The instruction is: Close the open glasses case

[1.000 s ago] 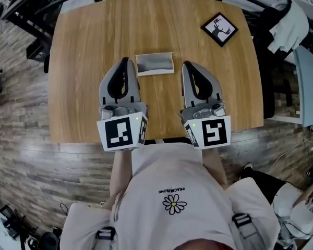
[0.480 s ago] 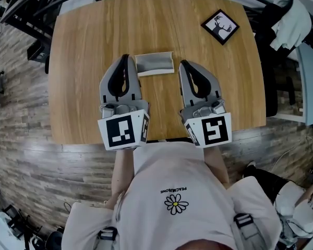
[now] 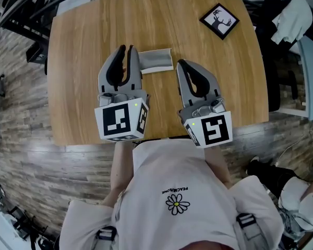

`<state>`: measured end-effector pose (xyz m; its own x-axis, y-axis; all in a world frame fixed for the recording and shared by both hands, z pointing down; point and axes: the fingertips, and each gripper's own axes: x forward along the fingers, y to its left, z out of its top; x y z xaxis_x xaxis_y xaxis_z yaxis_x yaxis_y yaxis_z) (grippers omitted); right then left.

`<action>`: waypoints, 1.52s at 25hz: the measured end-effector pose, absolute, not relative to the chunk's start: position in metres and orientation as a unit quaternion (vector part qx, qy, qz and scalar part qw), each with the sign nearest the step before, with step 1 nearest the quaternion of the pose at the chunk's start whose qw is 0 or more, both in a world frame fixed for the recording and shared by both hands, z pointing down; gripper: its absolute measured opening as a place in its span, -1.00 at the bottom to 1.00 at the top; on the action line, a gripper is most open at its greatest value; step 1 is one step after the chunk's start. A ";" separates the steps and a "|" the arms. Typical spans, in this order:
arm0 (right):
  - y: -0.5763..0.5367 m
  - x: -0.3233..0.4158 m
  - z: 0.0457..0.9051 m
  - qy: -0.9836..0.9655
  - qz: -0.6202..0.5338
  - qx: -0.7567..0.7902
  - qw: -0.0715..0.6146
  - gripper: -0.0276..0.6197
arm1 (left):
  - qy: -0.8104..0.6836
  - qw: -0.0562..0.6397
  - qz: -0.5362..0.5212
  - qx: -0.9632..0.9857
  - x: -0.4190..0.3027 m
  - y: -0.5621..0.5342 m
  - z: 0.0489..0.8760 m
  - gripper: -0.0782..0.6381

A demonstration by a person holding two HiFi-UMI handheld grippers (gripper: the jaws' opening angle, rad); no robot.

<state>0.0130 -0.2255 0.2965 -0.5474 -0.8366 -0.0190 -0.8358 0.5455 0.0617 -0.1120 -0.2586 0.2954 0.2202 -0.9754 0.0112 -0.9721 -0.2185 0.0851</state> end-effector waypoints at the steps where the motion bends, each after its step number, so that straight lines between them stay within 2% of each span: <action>1: -0.227 0.014 0.299 -0.879 -0.031 0.476 0.010 -0.89 | -0.623 0.037 -0.021 0.781 -0.111 -0.262 0.297 -0.56; 5: -0.228 0.021 0.313 -0.875 -0.021 0.483 0.025 -0.89 | -0.611 0.056 -0.010 0.790 -0.107 -0.276 0.316 -0.41; 11: -0.227 0.030 0.327 -0.871 -0.006 0.491 0.032 -0.89 | -0.596 0.112 0.032 0.795 -0.103 -0.302 0.385 -0.42; 15: -0.229 0.035 0.332 -0.867 0.001 0.497 0.041 -0.89 | -0.561 0.155 0.050 0.812 -0.094 -0.311 0.424 -0.23; 23: -0.228 0.044 0.342 -0.858 0.011 0.511 0.058 -0.89 | -0.532 0.174 0.088 0.824 -0.080 -0.325 0.465 -0.10; 38: -0.229 0.040 0.366 -0.858 0.034 0.507 0.082 -0.89 | -0.508 0.228 0.148 0.817 -0.073 -0.338 0.532 -0.03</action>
